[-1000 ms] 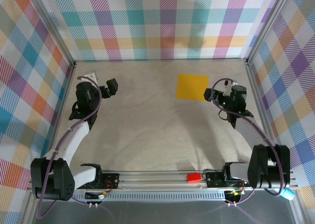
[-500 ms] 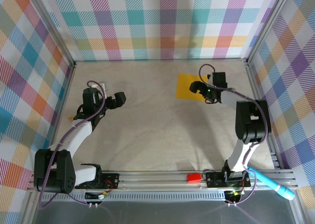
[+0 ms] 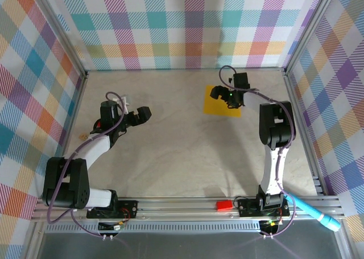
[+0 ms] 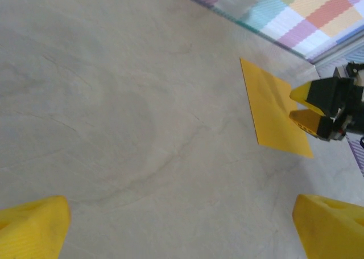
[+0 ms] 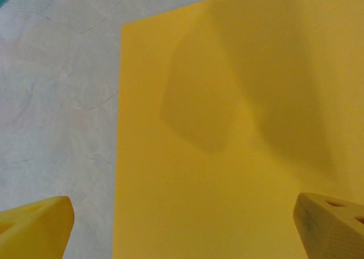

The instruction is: Fold a paper plane with a square sheet of paper (fold left side to right side)

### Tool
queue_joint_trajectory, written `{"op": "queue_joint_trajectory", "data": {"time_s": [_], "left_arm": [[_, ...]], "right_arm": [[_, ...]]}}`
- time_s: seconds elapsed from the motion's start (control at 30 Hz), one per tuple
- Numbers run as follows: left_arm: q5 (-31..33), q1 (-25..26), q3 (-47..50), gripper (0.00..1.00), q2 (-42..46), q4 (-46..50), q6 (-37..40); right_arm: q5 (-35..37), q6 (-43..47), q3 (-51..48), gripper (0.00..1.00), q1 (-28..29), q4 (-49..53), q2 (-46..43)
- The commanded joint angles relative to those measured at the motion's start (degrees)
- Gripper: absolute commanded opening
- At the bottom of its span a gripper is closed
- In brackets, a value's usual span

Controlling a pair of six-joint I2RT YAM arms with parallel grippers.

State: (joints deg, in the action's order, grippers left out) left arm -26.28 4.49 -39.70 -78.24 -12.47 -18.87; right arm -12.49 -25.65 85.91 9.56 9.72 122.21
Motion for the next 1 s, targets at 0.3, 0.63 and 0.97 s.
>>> {"op": "queue_joint_trajectory", "data": {"time_s": [0.3,0.63,0.97], "left_arm": [[-1.2,0.6,-2.0,1.00,1.0,0.8,0.5],[-0.5,0.7,-2.4,1.00,1.0,2.0,1.3],[-0.4,0.9,-3.1,1.00,0.5,3.4,1.9]], "right_arm": [[-1.5,-0.6,-4.3,0.99,4.4,8.1,-1.1],[-1.4,-11.0,-23.7,0.99,12.8,3.5,-12.6],[1.4,-20.2,-33.3,0.99,22.3,0.2,-19.6]]}}
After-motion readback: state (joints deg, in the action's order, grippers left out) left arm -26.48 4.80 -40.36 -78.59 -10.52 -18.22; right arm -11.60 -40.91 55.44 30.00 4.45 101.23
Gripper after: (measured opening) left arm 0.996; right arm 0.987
